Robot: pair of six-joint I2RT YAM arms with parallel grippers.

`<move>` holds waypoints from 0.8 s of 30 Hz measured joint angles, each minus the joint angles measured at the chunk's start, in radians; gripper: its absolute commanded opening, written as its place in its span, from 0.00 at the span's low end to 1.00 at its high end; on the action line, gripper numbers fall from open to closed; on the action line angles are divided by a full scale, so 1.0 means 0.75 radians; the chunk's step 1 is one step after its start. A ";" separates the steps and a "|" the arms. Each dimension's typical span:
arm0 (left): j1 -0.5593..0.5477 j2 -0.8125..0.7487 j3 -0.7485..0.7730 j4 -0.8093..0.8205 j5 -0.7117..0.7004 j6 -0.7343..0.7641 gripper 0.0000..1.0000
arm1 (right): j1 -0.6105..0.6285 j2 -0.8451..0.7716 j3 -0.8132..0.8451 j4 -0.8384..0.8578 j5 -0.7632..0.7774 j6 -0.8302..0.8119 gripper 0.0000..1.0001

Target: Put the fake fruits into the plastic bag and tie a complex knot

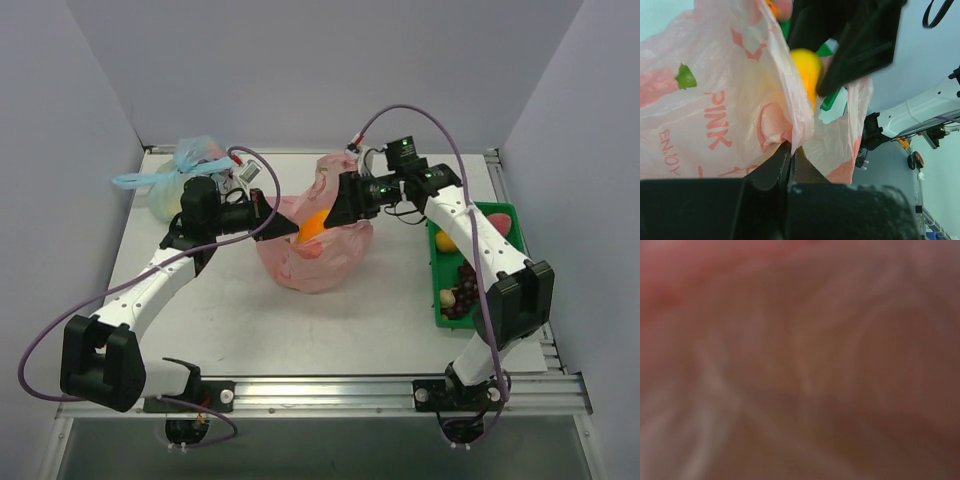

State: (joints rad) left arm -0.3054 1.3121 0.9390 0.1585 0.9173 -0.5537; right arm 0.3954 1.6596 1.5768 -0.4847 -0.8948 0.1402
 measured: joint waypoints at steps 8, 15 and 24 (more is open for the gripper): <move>0.021 -0.005 -0.038 0.097 0.012 -0.064 0.00 | 0.056 0.007 -0.036 -0.016 0.011 0.007 1.00; 0.034 -0.008 -0.063 0.116 0.017 -0.089 0.00 | -0.323 -0.135 0.003 -0.185 0.080 -0.127 1.00; 0.040 0.014 -0.042 0.027 -0.011 -0.056 0.00 | -0.868 -0.065 0.133 -0.350 0.485 -0.304 0.94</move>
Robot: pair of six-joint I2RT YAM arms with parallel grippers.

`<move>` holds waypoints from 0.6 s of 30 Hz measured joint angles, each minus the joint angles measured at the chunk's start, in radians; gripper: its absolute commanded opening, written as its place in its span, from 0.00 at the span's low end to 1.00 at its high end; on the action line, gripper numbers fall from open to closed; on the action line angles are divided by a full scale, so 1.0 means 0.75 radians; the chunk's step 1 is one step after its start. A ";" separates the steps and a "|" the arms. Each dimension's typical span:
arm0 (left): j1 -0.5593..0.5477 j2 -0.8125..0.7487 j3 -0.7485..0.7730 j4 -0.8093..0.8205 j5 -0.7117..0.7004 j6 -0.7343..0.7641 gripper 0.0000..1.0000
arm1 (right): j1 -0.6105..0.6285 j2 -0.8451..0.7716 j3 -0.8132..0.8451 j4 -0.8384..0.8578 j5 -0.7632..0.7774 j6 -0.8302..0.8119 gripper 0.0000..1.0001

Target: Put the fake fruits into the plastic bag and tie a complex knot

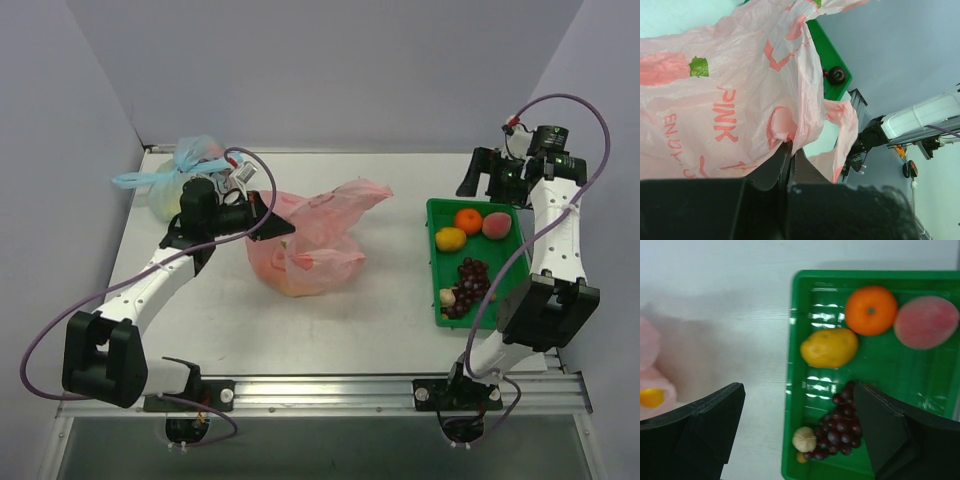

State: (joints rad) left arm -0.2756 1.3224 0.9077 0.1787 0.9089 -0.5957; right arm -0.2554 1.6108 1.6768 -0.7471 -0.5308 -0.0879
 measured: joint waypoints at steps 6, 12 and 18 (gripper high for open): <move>0.001 0.025 0.013 -0.105 -0.039 0.037 0.00 | -0.068 0.266 0.051 -0.026 0.234 -0.027 0.94; 0.001 0.046 0.024 -0.141 -0.055 0.057 0.00 | -0.030 0.455 0.106 0.015 0.321 -0.089 0.95; 0.001 0.080 0.064 -0.185 -0.065 0.092 0.00 | 0.040 0.546 0.131 0.093 0.378 -0.190 0.95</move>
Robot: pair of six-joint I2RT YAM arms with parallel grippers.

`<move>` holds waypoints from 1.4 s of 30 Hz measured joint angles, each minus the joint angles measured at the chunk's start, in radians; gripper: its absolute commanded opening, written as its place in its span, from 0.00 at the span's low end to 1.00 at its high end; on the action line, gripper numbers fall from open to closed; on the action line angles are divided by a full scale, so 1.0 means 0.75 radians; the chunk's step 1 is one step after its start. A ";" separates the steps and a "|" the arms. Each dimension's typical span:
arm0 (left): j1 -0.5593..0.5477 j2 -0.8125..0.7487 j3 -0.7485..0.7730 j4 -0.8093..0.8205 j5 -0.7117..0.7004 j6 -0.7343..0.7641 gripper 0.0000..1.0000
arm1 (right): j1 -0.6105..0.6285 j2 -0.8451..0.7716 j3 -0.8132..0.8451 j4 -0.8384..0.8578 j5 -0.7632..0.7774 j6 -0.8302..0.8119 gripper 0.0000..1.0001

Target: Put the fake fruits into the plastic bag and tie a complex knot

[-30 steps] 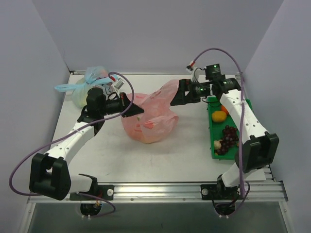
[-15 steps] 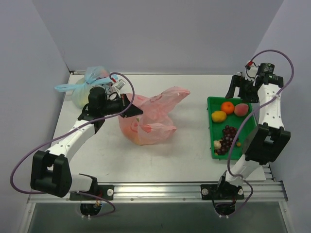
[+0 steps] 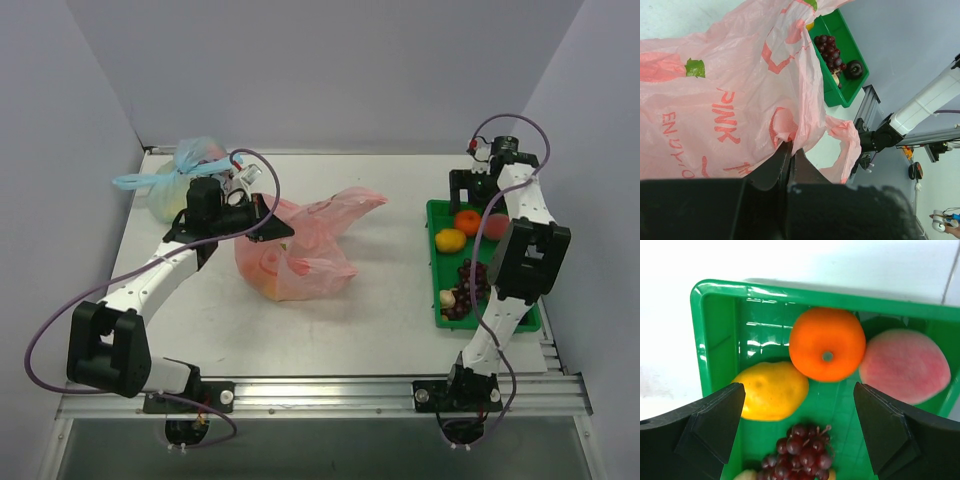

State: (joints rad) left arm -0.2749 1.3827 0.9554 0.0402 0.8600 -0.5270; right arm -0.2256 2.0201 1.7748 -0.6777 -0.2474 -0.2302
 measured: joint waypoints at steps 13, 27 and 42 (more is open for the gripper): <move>0.000 0.012 0.004 -0.011 -0.006 0.026 0.00 | 0.081 0.162 0.000 0.055 0.192 -0.069 0.92; 0.000 0.035 0.015 -0.010 -0.010 0.025 0.00 | 0.083 0.168 0.000 0.045 0.159 -0.039 0.90; 0.003 0.047 0.045 -0.010 -0.008 0.017 0.00 | 0.016 0.038 -0.086 -0.012 -0.179 0.010 0.41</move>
State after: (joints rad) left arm -0.2726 1.4178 0.9890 0.0330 0.8543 -0.5144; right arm -0.2138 2.0487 1.7100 -0.6865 -0.3813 -0.2226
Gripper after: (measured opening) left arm 0.027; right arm 0.681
